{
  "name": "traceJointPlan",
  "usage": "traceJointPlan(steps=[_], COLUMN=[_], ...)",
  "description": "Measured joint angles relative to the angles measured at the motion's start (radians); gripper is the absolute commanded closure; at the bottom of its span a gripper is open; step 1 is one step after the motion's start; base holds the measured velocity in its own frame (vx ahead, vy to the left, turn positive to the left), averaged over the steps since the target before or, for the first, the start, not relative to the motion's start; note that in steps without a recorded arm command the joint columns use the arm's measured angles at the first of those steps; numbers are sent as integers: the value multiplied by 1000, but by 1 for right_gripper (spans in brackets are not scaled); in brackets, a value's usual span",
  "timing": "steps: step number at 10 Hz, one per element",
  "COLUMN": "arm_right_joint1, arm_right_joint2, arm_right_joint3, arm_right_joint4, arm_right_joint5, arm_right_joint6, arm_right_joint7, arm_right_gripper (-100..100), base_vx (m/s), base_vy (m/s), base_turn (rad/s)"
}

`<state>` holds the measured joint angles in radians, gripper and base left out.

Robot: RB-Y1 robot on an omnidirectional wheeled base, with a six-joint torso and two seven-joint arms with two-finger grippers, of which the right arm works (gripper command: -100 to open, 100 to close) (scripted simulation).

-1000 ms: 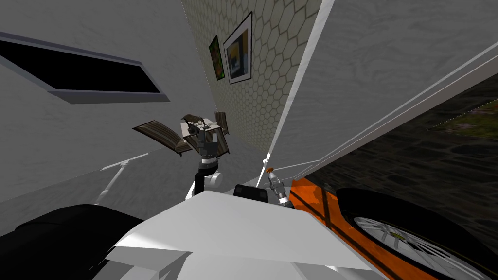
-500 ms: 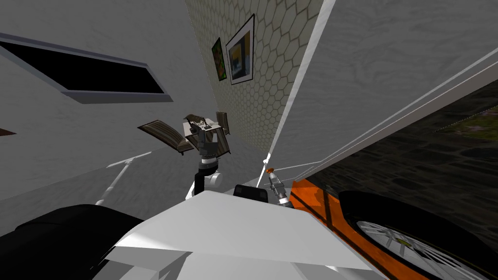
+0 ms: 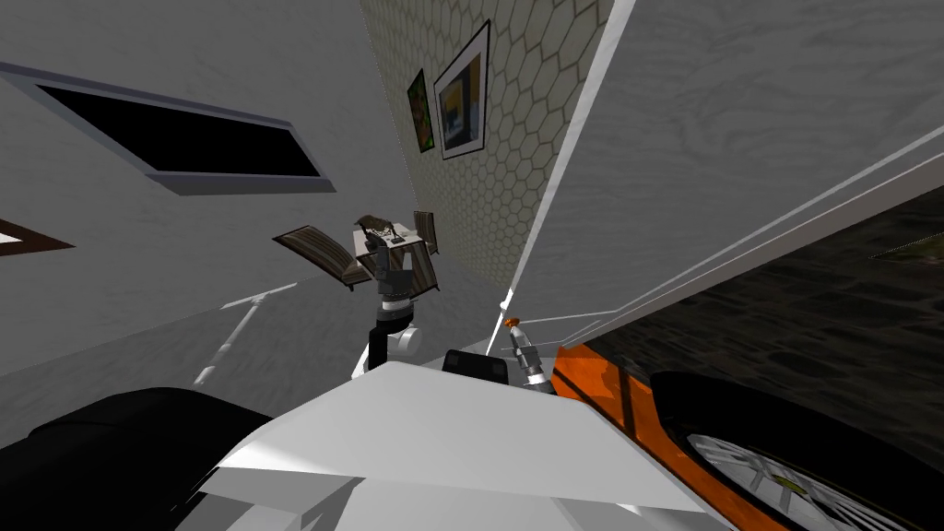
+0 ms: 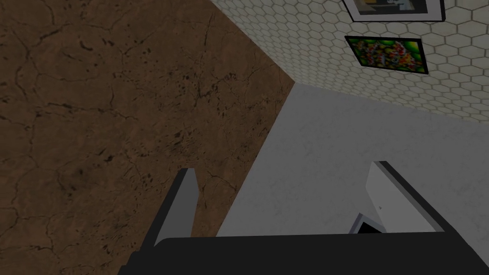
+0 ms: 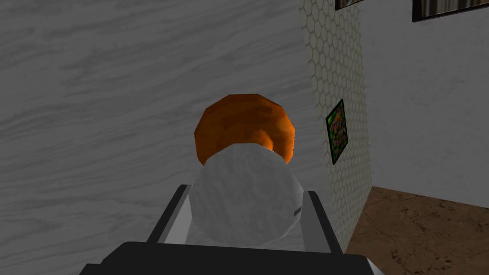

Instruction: Push the door open

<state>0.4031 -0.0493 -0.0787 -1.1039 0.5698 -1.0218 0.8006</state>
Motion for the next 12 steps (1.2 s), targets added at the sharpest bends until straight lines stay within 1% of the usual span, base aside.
traceJointPlan(steps=[1,2,4,5,6,7,8,10,11,12], arm_right_joint1=[2,-4,4,6,-2,-6,-9,-8,-9,-11], arm_right_joint2=[-3,-6,-8,-10,-9,-12,-15,-17,-21,-20], arm_right_joint3=[7,14,27,37,41,47,56,68,76,82], arm_right_joint4=[-2,7,-6,-11,-3,-1,4,-4,-5,-6], arm_right_joint5=[-16,-41,-71,-96,-108,-129,-159,-196,-227,-241], arm_right_joint6=[0,-4,-2,-2,-5,-4,-7,-10,-10,-12], arm_right_joint7=[-23,-49,-95,-124,-141,-166,-195,-243,-272,-294], arm_right_gripper=[100,100,100,100,100,100,100,100,100,-100], base_vx=[16,12,11,13,12,15,17,22,17,-46], base_vy=[-11,-10,-19,-16,-14,-21,-21,-24,-27,4], base_turn=[84,46,73,37,66,103,35,87,35,-7])
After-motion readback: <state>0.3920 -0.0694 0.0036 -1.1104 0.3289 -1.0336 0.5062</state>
